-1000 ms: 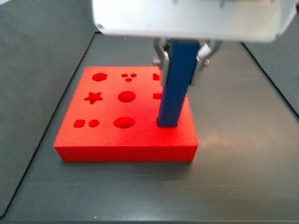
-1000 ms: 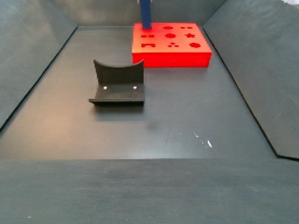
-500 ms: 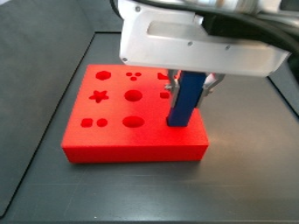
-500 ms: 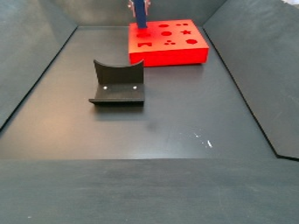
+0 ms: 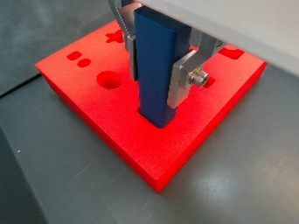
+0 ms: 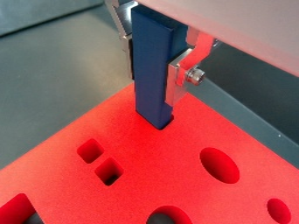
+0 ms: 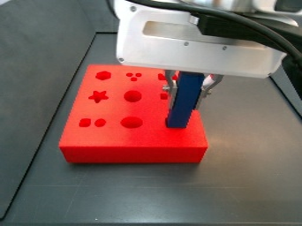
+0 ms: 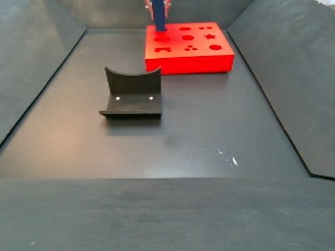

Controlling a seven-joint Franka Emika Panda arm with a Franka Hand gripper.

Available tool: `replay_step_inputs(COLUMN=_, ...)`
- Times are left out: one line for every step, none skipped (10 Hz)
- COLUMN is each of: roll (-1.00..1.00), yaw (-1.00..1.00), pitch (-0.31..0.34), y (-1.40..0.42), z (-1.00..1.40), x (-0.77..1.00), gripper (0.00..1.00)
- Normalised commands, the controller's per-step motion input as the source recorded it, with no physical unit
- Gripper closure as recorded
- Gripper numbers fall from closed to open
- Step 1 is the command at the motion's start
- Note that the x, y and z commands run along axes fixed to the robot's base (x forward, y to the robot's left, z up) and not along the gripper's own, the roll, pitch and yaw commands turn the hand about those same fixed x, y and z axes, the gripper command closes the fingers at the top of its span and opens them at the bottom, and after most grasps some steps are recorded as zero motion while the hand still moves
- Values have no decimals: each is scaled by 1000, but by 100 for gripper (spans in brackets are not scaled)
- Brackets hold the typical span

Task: Insert the rectangle object.

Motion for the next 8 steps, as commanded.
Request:
replay_step_inputs(roll=-500, yaw=0, pitch=-491, y=80, z=151, x=-454, gripper=100)
replay_step_inputs(roll=-171, yaw=0, pitch=-333, y=14, z=-29, x=-426, gripper=100)
replay_step_inputs(roll=40, yaw=17, pitch=-71, y=0, z=-131, x=-186, gripper=100)
replay_step_inputs(roll=420, yaw=17, pitch=0, y=-109, z=-514, x=-77, gripper=100)
replay_step_inputs(roll=387, yaw=46, pitch=-9, y=-120, z=-609, x=-11, gripper=100)
replay_step_inputs(roll=373, yaw=49, pitch=0, y=-123, z=-609, x=0, gripper=100)
replay_step_inputs(roll=59, yaw=0, pitch=0, y=-14, z=-191, x=0, gripper=100)
replay_step_inputs(roll=0, yaw=0, pitch=0, y=0, z=0, x=0, gripper=100)
